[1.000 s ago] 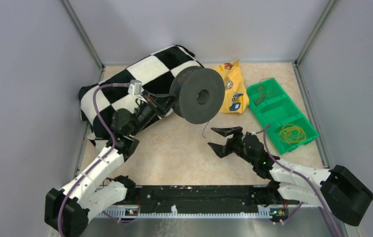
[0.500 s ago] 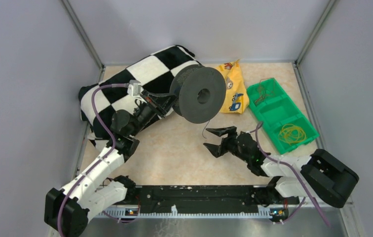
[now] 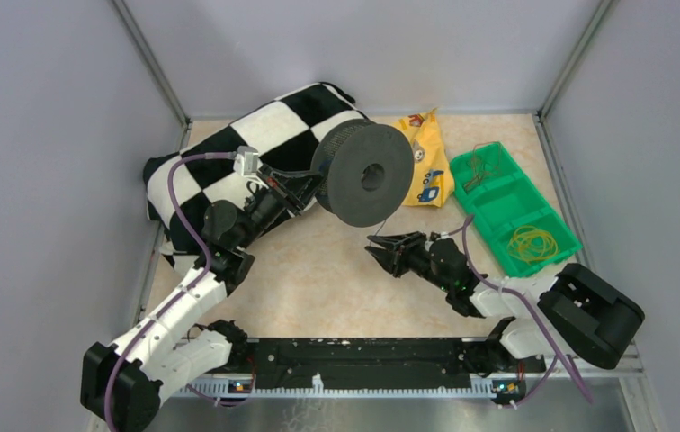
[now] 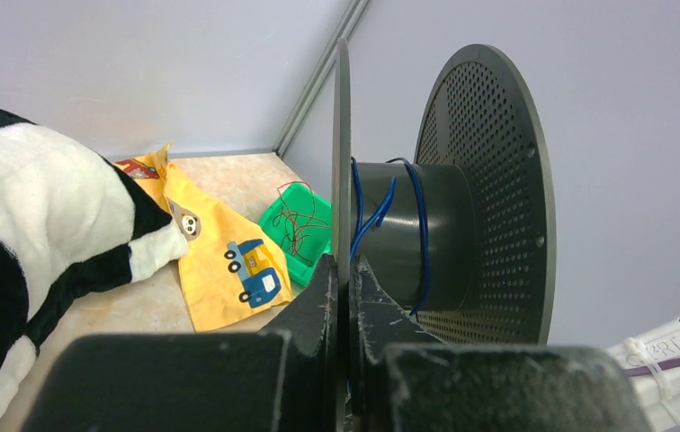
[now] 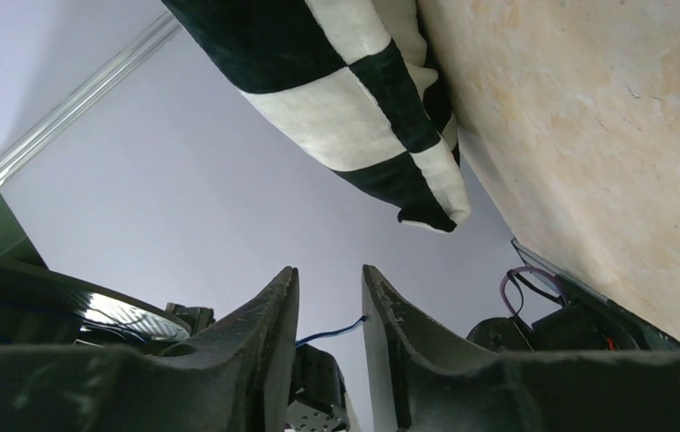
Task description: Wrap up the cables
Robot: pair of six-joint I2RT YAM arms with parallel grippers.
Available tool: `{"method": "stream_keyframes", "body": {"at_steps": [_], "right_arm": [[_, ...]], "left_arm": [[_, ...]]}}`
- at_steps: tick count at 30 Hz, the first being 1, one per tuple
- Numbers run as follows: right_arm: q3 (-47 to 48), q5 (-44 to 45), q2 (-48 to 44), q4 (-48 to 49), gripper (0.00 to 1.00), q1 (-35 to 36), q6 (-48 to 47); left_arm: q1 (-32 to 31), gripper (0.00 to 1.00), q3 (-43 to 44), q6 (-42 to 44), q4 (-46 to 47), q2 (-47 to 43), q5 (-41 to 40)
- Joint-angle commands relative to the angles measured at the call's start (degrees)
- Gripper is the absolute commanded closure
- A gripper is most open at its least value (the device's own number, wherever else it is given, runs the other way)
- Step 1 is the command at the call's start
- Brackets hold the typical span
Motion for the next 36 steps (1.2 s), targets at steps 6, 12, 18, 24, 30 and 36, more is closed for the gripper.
{"method": "stream_keyframes", "body": {"at_steps": [6,12,18,24,30,36], "right_arm": [[0.6,0.6,-1.9,1.2,1.0,0.8,12.9],[-2.7,5.7,-7.2,-2.3,1.0,0.0,11.5],[1.9,9.6,-21.1,-30.2,1.0,-6.6,-2.7],[12.0,17.0,-27.8,-49.3,1.0,-13.5,-18.7],[20.1,19.9,-27.3,-54.6,1.0,-15.5,-29.7],[26.1,17.7,-24.6,-48.0,1.0,-15.5,-43.1]], "left_arm": [[-0.3,1.0,0.9,0.6,8.7,-1.6,-0.1],[-0.3,1.0,3.2,4.5,0.6,-3.0,1.5],[-0.3,1.0,7.5,11.6,-12.7,-3.8,4.4],[-0.2,1.0,17.4,24.1,-31.1,2.3,13.9],[-0.3,1.0,19.1,30.7,-39.4,2.9,20.9],[-0.4,1.0,18.8,32.9,-43.5,4.0,26.4]]}}
